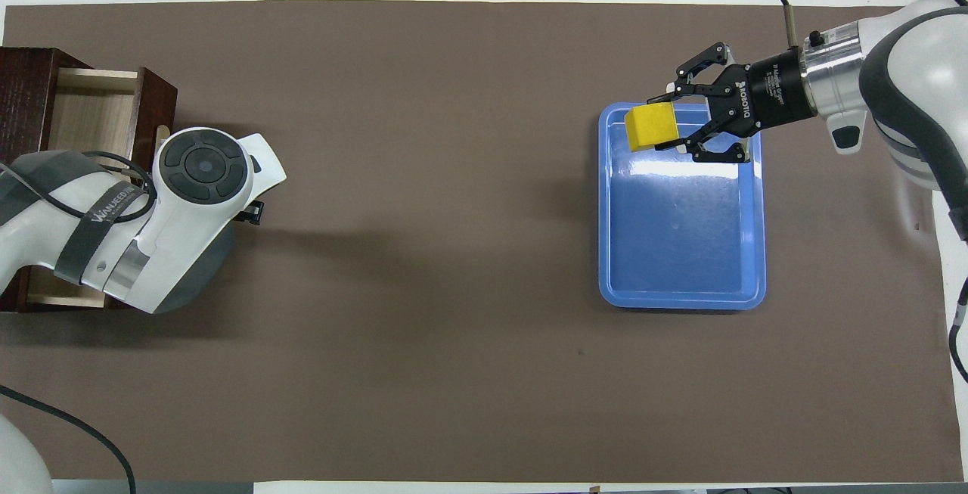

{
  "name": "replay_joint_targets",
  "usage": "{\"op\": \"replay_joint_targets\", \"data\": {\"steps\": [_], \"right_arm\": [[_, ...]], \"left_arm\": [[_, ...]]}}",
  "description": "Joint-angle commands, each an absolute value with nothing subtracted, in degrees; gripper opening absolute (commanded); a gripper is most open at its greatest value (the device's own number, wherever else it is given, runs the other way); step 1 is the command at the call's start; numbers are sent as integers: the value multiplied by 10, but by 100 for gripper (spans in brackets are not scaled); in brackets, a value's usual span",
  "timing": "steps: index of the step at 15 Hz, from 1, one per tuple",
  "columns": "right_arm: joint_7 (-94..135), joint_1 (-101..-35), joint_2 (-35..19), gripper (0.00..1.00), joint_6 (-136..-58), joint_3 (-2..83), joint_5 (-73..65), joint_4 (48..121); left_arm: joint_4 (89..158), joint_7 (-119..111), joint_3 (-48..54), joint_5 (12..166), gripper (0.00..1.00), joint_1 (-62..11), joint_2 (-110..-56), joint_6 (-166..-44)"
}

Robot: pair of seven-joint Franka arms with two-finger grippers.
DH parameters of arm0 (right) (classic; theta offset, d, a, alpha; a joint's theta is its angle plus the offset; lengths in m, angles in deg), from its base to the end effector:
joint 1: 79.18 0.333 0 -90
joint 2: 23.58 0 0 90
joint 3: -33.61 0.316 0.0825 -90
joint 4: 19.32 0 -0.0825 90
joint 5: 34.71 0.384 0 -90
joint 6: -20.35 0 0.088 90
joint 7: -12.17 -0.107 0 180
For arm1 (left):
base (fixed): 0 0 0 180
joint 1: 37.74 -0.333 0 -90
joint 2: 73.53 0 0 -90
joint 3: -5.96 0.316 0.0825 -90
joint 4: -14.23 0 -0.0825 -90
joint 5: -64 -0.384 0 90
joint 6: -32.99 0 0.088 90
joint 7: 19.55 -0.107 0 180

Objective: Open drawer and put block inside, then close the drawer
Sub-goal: 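Lift the yellow cube with the right gripper while the left gripper opens the drawer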

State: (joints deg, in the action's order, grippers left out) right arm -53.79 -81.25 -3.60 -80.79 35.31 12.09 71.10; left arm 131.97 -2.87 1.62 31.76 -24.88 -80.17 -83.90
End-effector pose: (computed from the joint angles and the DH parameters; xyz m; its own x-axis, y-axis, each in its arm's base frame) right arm 0.6540 0.0575 0.4522 0.1559 -0.6766 -0.7197 -0.9867 -0.1413 -0.0809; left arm 0.5440 -0.1366 0.3780 0.9573 -0.2841 -0.0534 -0.2753 -0.8398 -0.4680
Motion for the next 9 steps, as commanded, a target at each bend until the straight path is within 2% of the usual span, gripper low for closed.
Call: {"op": "replay_joint_targets", "data": {"steps": [1,9], "right_arm": [[-553,-817,-47,0,-796,356,108,714],[-556,-817,-49,0,-796,356,108,714]], "left_arm": [[1315,-7,18,336,100,-219,-796,-818],[1315,-6,18,342,100,-210,-795,-814]]}}
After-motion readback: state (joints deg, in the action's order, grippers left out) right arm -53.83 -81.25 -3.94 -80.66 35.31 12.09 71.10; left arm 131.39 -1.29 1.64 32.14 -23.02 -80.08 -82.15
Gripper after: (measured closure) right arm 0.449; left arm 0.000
